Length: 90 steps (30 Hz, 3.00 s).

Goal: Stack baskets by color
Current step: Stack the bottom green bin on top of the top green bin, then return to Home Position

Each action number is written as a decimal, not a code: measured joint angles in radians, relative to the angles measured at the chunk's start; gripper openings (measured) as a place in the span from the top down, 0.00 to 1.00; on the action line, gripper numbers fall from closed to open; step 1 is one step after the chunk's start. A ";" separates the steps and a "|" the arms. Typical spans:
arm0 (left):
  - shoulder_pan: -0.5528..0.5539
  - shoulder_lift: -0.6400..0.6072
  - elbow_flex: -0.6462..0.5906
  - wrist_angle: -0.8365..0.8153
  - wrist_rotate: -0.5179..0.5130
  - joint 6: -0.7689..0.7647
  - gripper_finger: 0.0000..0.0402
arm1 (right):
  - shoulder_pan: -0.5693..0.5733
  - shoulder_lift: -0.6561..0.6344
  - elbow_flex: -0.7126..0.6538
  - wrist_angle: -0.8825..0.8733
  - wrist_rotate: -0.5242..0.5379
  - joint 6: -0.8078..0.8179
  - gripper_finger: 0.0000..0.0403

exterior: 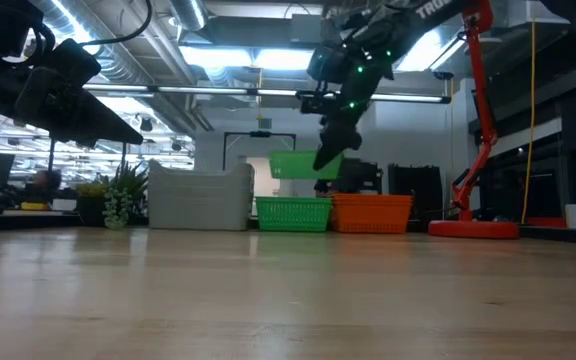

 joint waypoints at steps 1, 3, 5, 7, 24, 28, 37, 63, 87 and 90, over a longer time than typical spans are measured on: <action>0.000 0.000 0.000 0.000 0.000 0.000 1.00 | -0.006 -0.001 -0.015 0.029 -0.013 -0.015 1.00; 0.000 0.000 0.000 0.000 0.000 0.000 1.00 | -0.021 -0.001 -0.043 0.072 -0.019 -0.021 1.00; 0.000 0.000 0.000 0.000 0.000 0.000 1.00 | -0.035 -0.001 -0.065 0.093 -0.051 -0.022 1.00; 0.000 0.000 0.000 0.000 0.000 0.000 1.00 | -0.043 -0.001 -0.078 0.103 -0.110 -0.019 1.00; 0.000 0.000 0.000 0.000 0.000 0.000 1.00 | -0.036 0.028 -0.081 0.202 -0.139 -0.002 1.00; 0.000 0.000 0.000 0.000 0.000 0.000 1.00 | -0.036 0.034 -0.080 0.201 -0.138 0.004 1.00; 0.000 0.000 0.000 0.000 0.000 0.000 1.00 | -0.036 0.039 -0.080 0.197 -0.138 0.009 0.98; 0.000 0.000 0.000 0.000 0.000 0.000 1.00 | 0.082 -0.098 0.014 -0.121 -0.139 0.329 0.80; 0.003 -0.004 -0.002 0.087 -0.494 -0.187 1.00 | 0.462 -0.962 -0.926 0.297 -0.082 0.848 0.80; 0.003 -0.004 -0.002 0.087 -0.494 -0.159 1.00 | 0.487 -1.068 -1.040 0.421 -0.072 0.847 0.80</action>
